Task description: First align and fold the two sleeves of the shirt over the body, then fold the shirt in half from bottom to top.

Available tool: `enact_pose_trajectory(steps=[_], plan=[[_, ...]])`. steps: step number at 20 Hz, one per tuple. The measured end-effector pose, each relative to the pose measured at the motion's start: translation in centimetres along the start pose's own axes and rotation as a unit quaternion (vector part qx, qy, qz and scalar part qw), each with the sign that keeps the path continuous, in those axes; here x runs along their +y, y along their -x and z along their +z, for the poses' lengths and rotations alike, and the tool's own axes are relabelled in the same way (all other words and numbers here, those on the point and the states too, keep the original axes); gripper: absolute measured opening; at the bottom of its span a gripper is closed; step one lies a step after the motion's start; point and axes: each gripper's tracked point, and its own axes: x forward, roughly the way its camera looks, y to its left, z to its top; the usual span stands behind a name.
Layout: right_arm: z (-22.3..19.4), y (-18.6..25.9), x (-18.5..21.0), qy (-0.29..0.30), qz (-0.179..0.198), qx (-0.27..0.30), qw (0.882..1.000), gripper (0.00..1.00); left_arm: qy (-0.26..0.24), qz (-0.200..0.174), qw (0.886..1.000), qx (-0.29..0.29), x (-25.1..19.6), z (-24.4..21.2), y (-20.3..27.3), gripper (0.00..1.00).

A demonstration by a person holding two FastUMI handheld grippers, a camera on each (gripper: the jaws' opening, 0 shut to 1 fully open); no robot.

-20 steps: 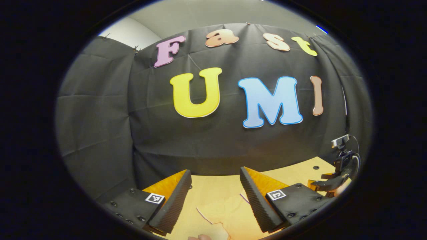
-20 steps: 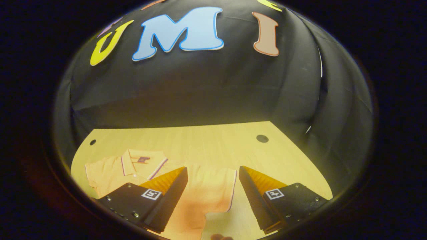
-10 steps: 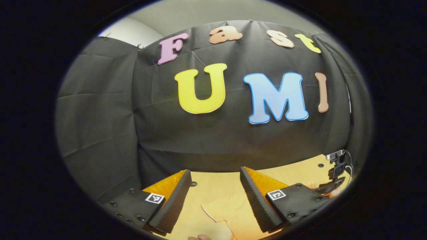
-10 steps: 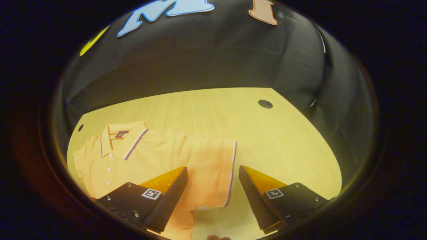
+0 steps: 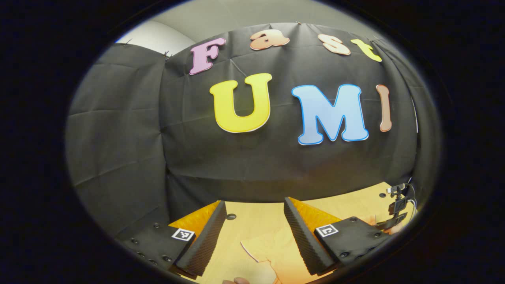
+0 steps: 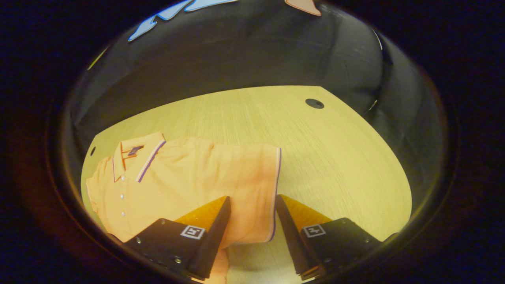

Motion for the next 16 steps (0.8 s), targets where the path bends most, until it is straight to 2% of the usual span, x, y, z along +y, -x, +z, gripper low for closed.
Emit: enact_pose_trajectory(steps=[1,2,3,5,6,8,12,16], plan=[[0.2,0.1,0.1,0.001,0.004,0.002,1.000,0.64,0.002,0.000,1.000,0.001,-0.1,-0.1,0.0,0.99],[0.3,0.0,0.2,-0.001,0.006,0.005,1.000,0.42,0.005,0.001,1.000,0.002,-0.1,-0.1,-0.1,1.00],[0.4,0.0,0.2,-0.004,0.007,0.006,1.000,0.29,0.007,0.001,1.000,0.003,-0.1,-0.3,0.0,1.00],[0.7,-0.1,0.0,-0.003,0.001,0.009,1.000,0.25,0.009,0.004,1.000,0.005,0.1,-0.5,-0.1,0.97],[0.7,0.0,0.1,-0.009,-0.002,0.011,1.000,0.01,0.011,0.006,1.000,0.006,0.3,-0.6,-0.1,0.95],[0.8,-0.1,0.6,-0.010,-0.001,0.014,1.000,0.01,0.013,0.009,1.000,0.008,0.5,-0.8,-0.1,0.92],[3.3,0.9,1.9,-0.001,-0.003,-0.016,1.000,0.01,0.015,0.016,1.000,0.009,1.0,-1.1,-0.1,1.00],[6.3,2.9,7.5,0.048,0.045,-0.057,0.996,0.01,0.010,0.021,1.000,0.006,1.5,-1.1,0.0,0.96]])
